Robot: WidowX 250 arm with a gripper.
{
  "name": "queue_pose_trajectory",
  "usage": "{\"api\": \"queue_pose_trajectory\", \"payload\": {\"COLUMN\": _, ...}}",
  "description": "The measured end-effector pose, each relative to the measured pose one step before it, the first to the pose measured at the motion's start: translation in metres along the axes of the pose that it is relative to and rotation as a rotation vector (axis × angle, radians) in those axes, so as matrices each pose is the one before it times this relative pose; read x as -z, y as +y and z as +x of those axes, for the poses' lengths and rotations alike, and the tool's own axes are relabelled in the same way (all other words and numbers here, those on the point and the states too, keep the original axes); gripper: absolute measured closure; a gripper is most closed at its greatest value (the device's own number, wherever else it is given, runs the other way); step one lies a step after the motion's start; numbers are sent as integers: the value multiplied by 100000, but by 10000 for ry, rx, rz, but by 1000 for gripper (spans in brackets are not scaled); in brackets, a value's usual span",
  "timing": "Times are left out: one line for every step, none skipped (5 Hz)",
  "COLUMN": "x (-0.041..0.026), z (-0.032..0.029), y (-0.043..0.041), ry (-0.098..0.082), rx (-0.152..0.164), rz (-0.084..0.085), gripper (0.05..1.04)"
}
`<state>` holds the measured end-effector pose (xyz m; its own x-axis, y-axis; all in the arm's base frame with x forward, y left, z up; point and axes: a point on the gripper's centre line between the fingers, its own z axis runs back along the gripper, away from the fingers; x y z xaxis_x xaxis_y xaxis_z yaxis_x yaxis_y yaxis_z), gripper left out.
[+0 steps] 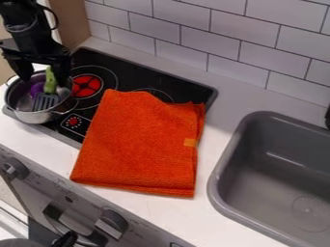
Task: Put the green spatula above the red towel
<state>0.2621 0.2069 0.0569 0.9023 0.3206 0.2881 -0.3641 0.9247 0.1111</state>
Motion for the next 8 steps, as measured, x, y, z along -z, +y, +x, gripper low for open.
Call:
{"api": "queue_pose_trajectory", "payload": {"x": 237, "z": 83, "y": 32, "ry": -214, "rx": 140, "rz": 219, "gripper": 268}}
{"api": "queue_pose_trajectory", "payload": {"x": 373, "z": -166, "y": -79, "ry": -231, "rx": -53, "rz": 95, "gripper": 89}}
{"api": "queue_pose_trajectory", "payload": {"x": 93, "z": -264, "y": -27, "ry": 194, "rx": -103, "rz": -50, "gripper": 86}}
{"api": "queue_pose_trajectory", "payload": {"x": 510, "z": 95, "y": 219, "ry": -92, "rx": -111, "rz": 161, "gripper": 116}}
{"api": "queue_pose_trajectory", "payload": {"x": 219, "z": 140, "y": -204, "ry": -192, "rx": -41, "rz": 134, "gripper": 365}}
{"api": "queue_pose_trajectory", "payload": {"x": 46, "z": 111, "y": 4, "ry": -79, "rx": 42, "rz": -21, "gripper": 642}}
{"api": "queue_pose_trajectory", "payload": {"x": -78, "z": -160, "y": -107, "ry": 190, "rx": -26, "rz": -67, "gripper": 705}}
{"api": "queue_pose_trajectory", "payload": {"x": -571, "z": 501, "y": 363, "ry": 260, "rx": -163, "rz": 49, "gripper": 705}}
